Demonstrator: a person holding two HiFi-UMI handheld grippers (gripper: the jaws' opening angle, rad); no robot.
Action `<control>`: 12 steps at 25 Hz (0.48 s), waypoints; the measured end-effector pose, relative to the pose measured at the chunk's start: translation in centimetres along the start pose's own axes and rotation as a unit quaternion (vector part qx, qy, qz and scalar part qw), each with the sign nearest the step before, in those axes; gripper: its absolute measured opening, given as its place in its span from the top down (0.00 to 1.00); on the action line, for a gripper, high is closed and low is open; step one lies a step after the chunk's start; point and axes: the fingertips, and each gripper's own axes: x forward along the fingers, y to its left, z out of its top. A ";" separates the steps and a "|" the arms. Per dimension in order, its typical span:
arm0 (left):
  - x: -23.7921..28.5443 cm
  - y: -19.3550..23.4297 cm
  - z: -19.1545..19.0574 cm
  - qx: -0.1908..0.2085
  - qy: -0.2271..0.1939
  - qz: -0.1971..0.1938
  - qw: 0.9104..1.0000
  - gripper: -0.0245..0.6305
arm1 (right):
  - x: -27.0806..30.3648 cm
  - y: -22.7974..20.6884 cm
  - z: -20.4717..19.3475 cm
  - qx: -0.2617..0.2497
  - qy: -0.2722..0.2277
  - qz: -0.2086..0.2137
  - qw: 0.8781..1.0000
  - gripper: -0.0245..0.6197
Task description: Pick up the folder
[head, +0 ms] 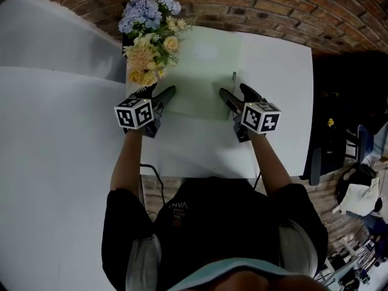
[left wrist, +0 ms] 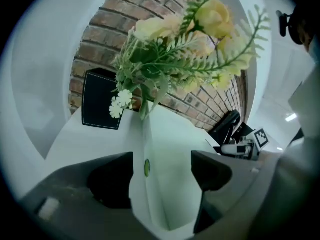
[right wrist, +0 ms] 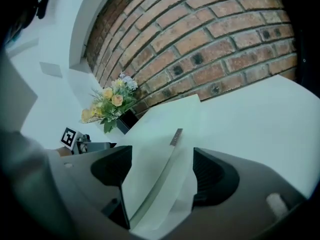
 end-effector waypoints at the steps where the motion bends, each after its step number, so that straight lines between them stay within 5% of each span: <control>1: 0.2 0.1 -0.1 -0.001 0.007 -0.001 1.000 0.41 | 0.3 -0.1 -0.1 0.005 0.004 0.002 1.000 0.38; 12: 1.9 -0.3 -1.3 -0.033 0.045 -0.028 0.998 0.41 | 1.9 -0.7 -1.5 0.034 0.045 0.011 0.998 0.37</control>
